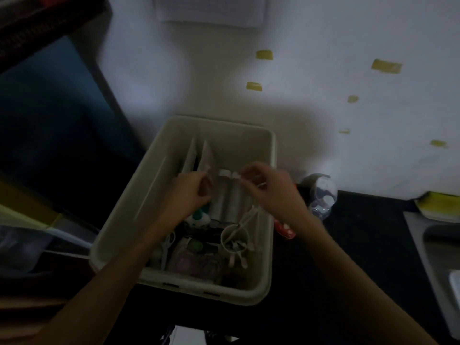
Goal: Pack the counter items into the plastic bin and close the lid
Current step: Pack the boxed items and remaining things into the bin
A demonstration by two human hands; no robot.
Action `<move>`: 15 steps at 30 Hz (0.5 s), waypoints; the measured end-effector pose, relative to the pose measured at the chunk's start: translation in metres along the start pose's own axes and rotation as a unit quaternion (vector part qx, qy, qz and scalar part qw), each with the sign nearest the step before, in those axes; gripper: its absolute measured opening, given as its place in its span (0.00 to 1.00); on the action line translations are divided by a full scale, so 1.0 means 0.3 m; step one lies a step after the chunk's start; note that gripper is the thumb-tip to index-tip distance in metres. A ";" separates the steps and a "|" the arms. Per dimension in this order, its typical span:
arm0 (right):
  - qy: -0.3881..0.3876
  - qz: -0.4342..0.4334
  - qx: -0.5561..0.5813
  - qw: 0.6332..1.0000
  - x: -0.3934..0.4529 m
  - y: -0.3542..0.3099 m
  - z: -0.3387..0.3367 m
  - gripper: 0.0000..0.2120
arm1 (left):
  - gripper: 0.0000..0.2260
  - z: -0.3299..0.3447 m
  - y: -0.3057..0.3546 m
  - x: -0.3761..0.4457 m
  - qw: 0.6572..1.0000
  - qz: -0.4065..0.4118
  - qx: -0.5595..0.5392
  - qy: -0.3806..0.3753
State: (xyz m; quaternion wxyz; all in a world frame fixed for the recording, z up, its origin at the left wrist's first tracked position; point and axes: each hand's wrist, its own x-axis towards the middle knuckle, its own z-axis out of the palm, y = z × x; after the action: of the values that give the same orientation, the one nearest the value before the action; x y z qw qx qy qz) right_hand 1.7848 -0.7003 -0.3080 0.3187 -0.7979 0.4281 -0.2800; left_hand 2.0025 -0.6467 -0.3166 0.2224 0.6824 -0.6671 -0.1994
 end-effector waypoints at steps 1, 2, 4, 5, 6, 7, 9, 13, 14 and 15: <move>0.024 0.012 0.006 1.000 -0.019 0.016 -0.070 0.07 | 0.11 0.007 0.070 0.006 0.999 0.031 -0.011 0.017; 0.041 0.027 0.002 0.999 -0.032 0.046 -0.135 0.07 | 0.11 0.025 0.140 0.018 0.998 0.061 -0.029 0.020; 0.063 0.063 -0.015 0.996 -0.042 0.139 -0.245 0.06 | 0.11 0.074 0.275 0.055 0.993 0.105 -0.054 -0.006; 0.063 0.081 -0.032 0.994 -0.039 0.199 -0.290 0.07 | 0.12 0.104 0.341 0.076 0.991 0.115 -0.056 -0.029; 0.054 0.095 -0.051 0.993 -0.033 0.259 -0.328 0.08 | 0.13 0.147 0.390 0.103 0.990 0.118 -0.052 -0.058; 0.036 0.110 -0.071 0.991 -0.022 0.326 -0.355 0.09 | 0.15 0.194 0.436 0.130 0.989 0.111 -0.030 -0.093; -0.014 0.141 -0.101 0.985 0.005 0.447 -0.391 0.10 | 0.17 0.304 0.509 0.186 0.985 0.084 0.031 -0.148; -0.112 0.139 -0.161 0.971 0.048 0.609 -0.418 0.12 | 0.16 0.510 0.594 0.263 0.960 -0.032 0.134 -0.245; -0.134 0.133 -0.163 0.968 0.051 0.631 -0.421 0.12 | 0.18 0.565 0.591 0.272 0.953 -0.068 0.141 -0.260; -0.152 0.129 -0.157 0.967 0.050 0.646 -0.423 0.11 | 0.21 0.621 0.576 0.277 0.949 -0.097 0.148 -0.261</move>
State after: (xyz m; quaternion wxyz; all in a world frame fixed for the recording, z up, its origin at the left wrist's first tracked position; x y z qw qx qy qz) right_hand 1.6030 -0.8307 -0.3692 0.2839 -0.8093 0.5126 -0.0415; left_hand 1.7571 -0.7386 -0.3692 -0.0837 0.6927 -0.6548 -0.2904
